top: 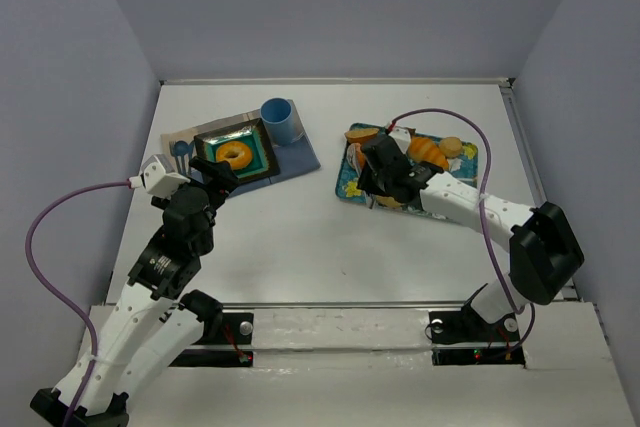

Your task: Place the bread

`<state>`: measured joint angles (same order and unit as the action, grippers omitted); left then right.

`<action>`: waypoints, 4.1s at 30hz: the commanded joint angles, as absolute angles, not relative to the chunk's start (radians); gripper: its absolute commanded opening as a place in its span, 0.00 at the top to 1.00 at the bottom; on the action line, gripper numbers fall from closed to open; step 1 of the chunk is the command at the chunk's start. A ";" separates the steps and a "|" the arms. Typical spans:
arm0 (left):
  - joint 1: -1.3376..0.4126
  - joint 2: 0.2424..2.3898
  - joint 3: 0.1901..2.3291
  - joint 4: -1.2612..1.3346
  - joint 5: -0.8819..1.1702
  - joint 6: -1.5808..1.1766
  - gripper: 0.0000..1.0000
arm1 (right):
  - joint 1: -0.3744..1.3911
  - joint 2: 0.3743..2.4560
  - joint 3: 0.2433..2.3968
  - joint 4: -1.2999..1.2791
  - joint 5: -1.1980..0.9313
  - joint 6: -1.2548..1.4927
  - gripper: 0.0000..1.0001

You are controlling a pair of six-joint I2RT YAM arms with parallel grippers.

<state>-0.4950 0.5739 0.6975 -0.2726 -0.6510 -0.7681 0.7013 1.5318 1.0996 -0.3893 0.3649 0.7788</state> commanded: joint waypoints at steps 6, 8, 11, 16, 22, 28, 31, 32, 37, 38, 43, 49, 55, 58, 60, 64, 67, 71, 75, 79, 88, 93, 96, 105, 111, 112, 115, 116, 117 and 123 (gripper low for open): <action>-0.488 0.575 0.692 -0.225 -0.676 -0.775 0.01 | 0.698 1.408 1.117 -0.373 0.371 0.716 0.83; -0.488 0.575 0.692 -0.225 -0.677 -0.776 0.01 | 0.698 1.379 1.121 -0.371 0.362 0.680 0.84; -0.488 0.575 0.692 -0.224 -0.678 -0.775 0.01 | 0.698 1.335 1.132 -0.348 0.301 0.623 0.84; -0.488 0.577 0.692 -0.222 -0.678 -0.773 0.01 | 0.739 1.365 1.158 -0.188 0.027 0.465 0.85; -0.488 0.575 0.693 -0.227 -0.680 -0.775 0.01 | 0.799 1.572 1.331 -0.158 -0.044 0.416 0.85; -0.488 0.574 0.693 -0.227 -0.676 -0.773 0.01 | 0.808 1.761 1.504 -0.190 -0.092 0.420 0.85; -0.488 0.575 0.693 -0.229 -0.680 -0.775 0.01 | 0.818 1.839 1.558 -0.202 -0.112 0.428 0.85; -0.486 0.577 0.693 -0.229 -0.678 -0.776 0.01 | 0.818 1.854 1.559 -0.204 -0.112 0.428 0.85; -0.488 0.578 0.692 -0.225 -0.678 -0.776 0.01 | 0.818 1.957 1.646 -0.215 -0.136 0.443 0.82; -0.488 0.580 0.693 -0.225 -0.677 -0.773 0.01 | 0.818 1.971 1.660 -0.219 -0.147 0.443 0.82; -0.486 0.581 0.695 -0.229 -0.678 -0.776 0.01 | 0.827 2.023 1.724 -0.242 -0.170 0.443 0.74; -0.488 0.580 0.692 -0.227 -0.678 -0.776 0.01 | 0.827 2.017 1.724 -0.261 -0.138 0.456 0.50; -0.488 0.580 0.692 -0.227 -0.678 -0.776 0.01 | 0.827 1.932 1.680 -0.264 -0.072 0.439 0.43; -0.488 0.580 0.693 -0.229 -0.676 -0.776 0.01 | 0.827 1.893 1.654 -0.267 -0.054 0.423 0.42; -0.488 0.581 0.693 -0.229 -0.677 -0.776 0.01 | 0.836 1.853 1.626 -0.267 -0.014 0.419 0.42; -0.488 0.581 0.693 -0.232 -0.678 -0.776 0.01 | 0.836 1.786 1.577 -0.268 0.037 0.413 0.42; -0.488 0.578 0.693 -0.232 -0.681 -0.779 0.01 | 0.836 1.723 1.540 -0.265 0.043 0.387 0.45; -0.486 0.577 0.693 -0.233 -0.684 -0.782 0.01 | 0.836 1.614 1.439 -0.255 0.107 0.330 0.47; -0.488 0.580 0.693 -0.232 -0.684 -0.781 0.01 | 0.836 1.474 1.361 -0.215 0.211 0.307 0.48; -0.488 0.583 0.693 -0.233 -0.687 -0.781 0.01 | 0.836 1.384 1.328 -0.187 0.293 0.279 0.51; -0.488 0.581 0.696 -0.233 -0.690 -0.784 0.01 | 0.703 1.465 1.396 -0.181 0.310 0.350 0.53; -0.488 0.587 0.695 -0.230 -0.690 -0.781 0.01 | 0.660 1.719 1.582 -0.184 0.288 0.322 0.53; -0.488 0.587 0.695 -0.230 -0.698 -0.784 0.01 | 0.650 1.834 1.708 -0.198 0.291 0.334 0.53; -0.488 0.583 0.695 -0.229 -0.692 -0.781 0.01 | 0.630 2.250 2.109 -0.385 0.347 0.439 0.49; -0.488 0.575 0.689 -0.224 -0.695 -0.781 0.01 | 0.630 2.371 2.158 -0.399 0.417 0.471 0.43; -0.488 0.575 0.690 -0.225 -0.695 -0.782 0.01 | 0.630 2.384 2.167 -0.399 0.413 0.471 0.41; -0.488 0.577 0.693 -0.229 -0.689 -0.781 0.01 | 0.630 2.424 2.198 -0.406 0.382 0.472 0.35; -0.488 0.575 0.695 -0.232 -0.684 -0.781 0.01 | 0.630 2.428 2.203 -0.408 0.377 0.471 0.34; -0.488 0.575 0.695 -0.232 -0.684 -0.781 0.01 | 0.630 2.431 2.209 -0.408 0.379 0.471 0.32; -0.488 0.554 0.690 -0.235 -0.683 -0.781 0.01 | 0.630 2.393 2.197 -0.408 0.393 0.437 0.20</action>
